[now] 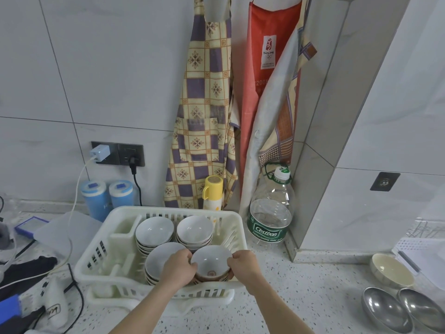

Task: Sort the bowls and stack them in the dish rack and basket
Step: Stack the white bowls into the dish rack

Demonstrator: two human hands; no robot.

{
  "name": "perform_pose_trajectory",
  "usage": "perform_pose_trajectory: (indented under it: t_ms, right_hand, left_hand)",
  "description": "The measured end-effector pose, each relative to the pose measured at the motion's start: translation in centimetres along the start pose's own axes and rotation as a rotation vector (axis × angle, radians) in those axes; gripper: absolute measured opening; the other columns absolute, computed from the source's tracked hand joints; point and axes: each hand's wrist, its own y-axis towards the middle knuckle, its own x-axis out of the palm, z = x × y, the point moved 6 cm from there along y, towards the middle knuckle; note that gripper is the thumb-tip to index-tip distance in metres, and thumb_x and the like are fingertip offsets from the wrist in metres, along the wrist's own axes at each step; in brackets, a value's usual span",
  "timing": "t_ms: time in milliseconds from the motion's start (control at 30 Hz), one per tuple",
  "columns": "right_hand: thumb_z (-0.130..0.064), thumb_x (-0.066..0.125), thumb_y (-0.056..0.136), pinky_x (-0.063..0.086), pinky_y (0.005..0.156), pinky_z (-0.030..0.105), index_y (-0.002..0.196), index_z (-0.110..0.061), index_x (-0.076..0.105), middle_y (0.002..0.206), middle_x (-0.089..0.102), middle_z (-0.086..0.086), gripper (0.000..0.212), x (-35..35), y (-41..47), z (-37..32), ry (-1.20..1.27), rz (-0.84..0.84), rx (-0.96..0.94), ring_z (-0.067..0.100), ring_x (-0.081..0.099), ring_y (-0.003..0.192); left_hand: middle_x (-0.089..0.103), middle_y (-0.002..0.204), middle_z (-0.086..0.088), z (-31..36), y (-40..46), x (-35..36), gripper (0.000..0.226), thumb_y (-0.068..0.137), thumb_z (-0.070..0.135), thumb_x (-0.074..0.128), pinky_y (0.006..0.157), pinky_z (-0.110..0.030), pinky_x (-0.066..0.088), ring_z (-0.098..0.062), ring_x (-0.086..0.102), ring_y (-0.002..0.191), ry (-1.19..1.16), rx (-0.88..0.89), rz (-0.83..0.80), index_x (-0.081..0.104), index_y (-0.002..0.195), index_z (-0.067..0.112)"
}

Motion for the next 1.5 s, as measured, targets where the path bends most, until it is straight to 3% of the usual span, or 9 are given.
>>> perform_pose_trajectory:
  t_ms: [233,367,600,767,900,1033,1167,1333,1500]
  right_hand:
    - [-0.001,0.049,0.07,0.039,0.057,0.023,0.08,0.002,0.069,0.065,0.063,0.011,0.023,-0.2,0.4,0.2,-0.052,-0.077,0.022,0.018,0.048,0.057]
    - [-0.006,0.051,0.076,0.044,0.06,0.023,0.097,-0.009,0.075,0.074,0.069,0.009,0.032,0.0,0.4,0.1,-0.115,-0.095,-0.011,0.017,0.052,0.062]
    - [-0.012,0.057,0.085,0.05,0.068,0.023,0.14,-0.019,0.049,0.116,0.068,0.008,0.055,0.2,0.3,-0.5,-0.21,-0.114,-0.078,0.016,0.063,0.086]
    - [-0.018,0.062,0.086,0.048,0.062,0.018,0.142,-0.021,0.046,0.094,0.064,0.002,0.058,0.2,0.7,-0.1,-0.166,-0.104,-0.071,0.009,0.06,0.07]
    - [-0.023,0.063,0.088,0.049,0.077,0.022,0.142,-0.016,0.045,0.124,0.064,0.01,0.057,0.1,0.8,0.1,-0.11,-0.062,-0.066,0.02,0.065,0.104]
    - [-0.022,0.059,0.089,0.046,0.058,0.015,0.131,-0.017,0.056,0.092,0.072,0.011,0.042,-0.6,-0.3,0.2,0.137,-0.081,-0.044,0.011,0.064,0.07]
    - [-0.015,0.055,0.091,0.04,0.047,0.016,0.121,-0.02,0.059,0.068,0.066,0.005,0.031,-3.1,-2.1,1.9,0.403,-0.232,-0.06,0.005,0.049,0.045]
    - [-0.016,0.051,0.094,0.036,0.045,0.018,0.112,-0.024,0.063,0.059,0.066,-0.001,0.023,-10.8,-4.0,9.3,0.467,-0.26,-0.058,0.008,0.041,0.044]
    - [-0.012,0.048,0.094,0.041,0.052,0.018,0.107,-0.025,0.066,0.056,0.066,-0.004,0.026,-22.2,-4.8,18.7,0.466,-0.104,-0.021,0.01,0.048,0.054]
  left_hand:
    - [0.065,0.101,0.0,0.4,-0.3,1.5,0.029,0.09,0.039,0.059,0.073,-0.027,0.044,-0.02,0.062,0.098,-0.011,0.071,-0.052,0.062,0.108,0.016]
    - [0.066,0.102,0.003,0.6,-0.7,1.5,0.034,0.084,0.038,0.065,0.072,-0.025,0.043,-0.017,0.062,0.097,-0.019,0.088,-0.091,0.063,0.112,0.02]
    - [0.067,0.099,0.001,1.2,-0.8,0.9,0.033,0.081,0.038,0.065,0.071,-0.025,0.046,-0.018,0.063,0.094,0.137,0.074,-0.085,0.061,0.107,0.018]
    - [0.068,0.098,0.003,1.3,-0.8,0.9,0.026,0.083,0.038,0.063,0.071,-0.026,0.045,-0.018,0.063,0.093,0.11,0.074,-0.089,0.06,0.101,0.02]
    - [0.06,0.08,0.004,0.9,-1.6,0.3,0.018,0.092,0.036,0.055,0.071,-0.034,0.046,-0.02,0.06,0.082,0.011,0.048,0.009,0.053,0.095,0.019]
    - [0.068,0.074,0.002,0.8,-3.4,-0.6,0.014,0.095,0.03,0.055,0.067,-0.034,0.049,-0.017,0.064,0.075,-0.175,-0.014,0.155,0.054,0.108,0.024]
    - [0.072,0.062,0.007,3.3,-6.0,0.4,0.003,0.094,0.027,0.059,0.065,-0.034,0.052,-0.011,0.067,0.068,-0.381,-0.05,0.246,0.06,0.092,0.029]
    - [0.073,0.064,0.009,9.9,-10.2,6.7,0.01,0.096,0.029,0.058,0.062,-0.031,0.044,-0.016,0.067,0.072,-0.623,-0.127,0.274,0.062,0.087,0.025]
    - [0.073,0.065,-0.005,18.8,-13.7,18.0,0.013,0.097,0.025,0.059,0.047,-0.026,0.032,-0.015,0.039,0.043,-0.798,-0.247,0.091,0.064,0.091,0.014]
